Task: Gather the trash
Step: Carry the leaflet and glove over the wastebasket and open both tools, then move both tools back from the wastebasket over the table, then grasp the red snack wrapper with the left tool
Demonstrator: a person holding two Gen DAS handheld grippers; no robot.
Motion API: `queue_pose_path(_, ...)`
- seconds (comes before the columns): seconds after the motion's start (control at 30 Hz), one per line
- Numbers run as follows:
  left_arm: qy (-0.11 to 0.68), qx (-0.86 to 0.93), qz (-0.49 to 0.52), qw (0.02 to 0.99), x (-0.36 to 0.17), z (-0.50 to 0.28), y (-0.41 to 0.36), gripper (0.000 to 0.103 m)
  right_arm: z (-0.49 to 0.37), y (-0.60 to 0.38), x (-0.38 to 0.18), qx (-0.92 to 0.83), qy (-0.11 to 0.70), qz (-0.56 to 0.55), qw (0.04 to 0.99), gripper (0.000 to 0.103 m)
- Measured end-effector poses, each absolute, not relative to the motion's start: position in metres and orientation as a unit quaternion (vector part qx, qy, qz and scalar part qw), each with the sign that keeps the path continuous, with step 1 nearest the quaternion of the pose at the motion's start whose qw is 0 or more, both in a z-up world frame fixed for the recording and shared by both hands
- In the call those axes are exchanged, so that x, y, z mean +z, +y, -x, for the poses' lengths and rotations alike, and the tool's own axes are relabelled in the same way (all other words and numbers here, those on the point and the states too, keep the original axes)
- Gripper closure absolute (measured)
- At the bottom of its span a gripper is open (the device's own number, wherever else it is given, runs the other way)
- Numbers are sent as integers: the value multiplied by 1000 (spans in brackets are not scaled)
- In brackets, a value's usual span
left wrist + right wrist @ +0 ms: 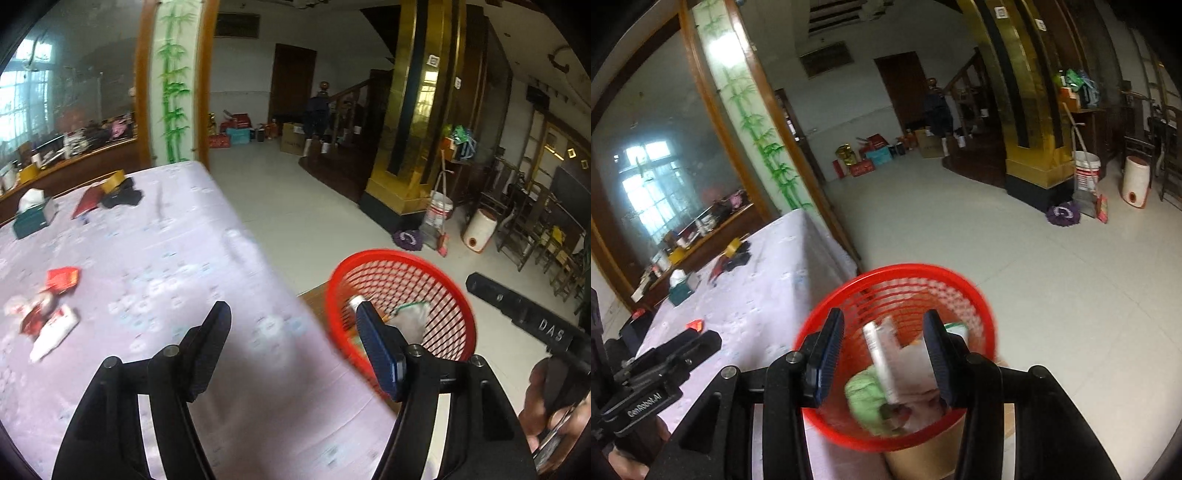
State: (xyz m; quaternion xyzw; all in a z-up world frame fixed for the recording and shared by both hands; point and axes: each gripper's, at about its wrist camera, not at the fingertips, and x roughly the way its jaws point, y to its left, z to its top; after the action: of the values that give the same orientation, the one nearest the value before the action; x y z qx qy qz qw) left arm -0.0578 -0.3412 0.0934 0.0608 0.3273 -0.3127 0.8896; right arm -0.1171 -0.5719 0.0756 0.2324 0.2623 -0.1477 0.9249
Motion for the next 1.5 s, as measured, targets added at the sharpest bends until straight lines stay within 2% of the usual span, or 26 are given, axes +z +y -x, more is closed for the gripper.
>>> queue_pose_path(0.33,328,-248,-67,909,89,49,-245,30,84,-472,72,-45,306,-178,934,50)
queue_pose_path(0.67,364,-139,5,921,90,-18,-112,30,61,-414,73,39,332,-159,929,50)
queue_pose_path(0.97,398,-113,-34,910,56,-77,-105,31,56,-389,71,47,336,-142,930,50)
queue_pose_path(1.07,417,-109,-22,902,44,-99,-106,43,56,-390,68,44,341,-140,929,50)
queue_pose_path(1.17,435,-101,-13,895,32,-115,-104,51,59,-395,71,36,339,-137,930,50)
queue_pose_path(1.5,434,-96,35,895,21,-123,-87,59,54,-391,71,39,342,-136,929,50)
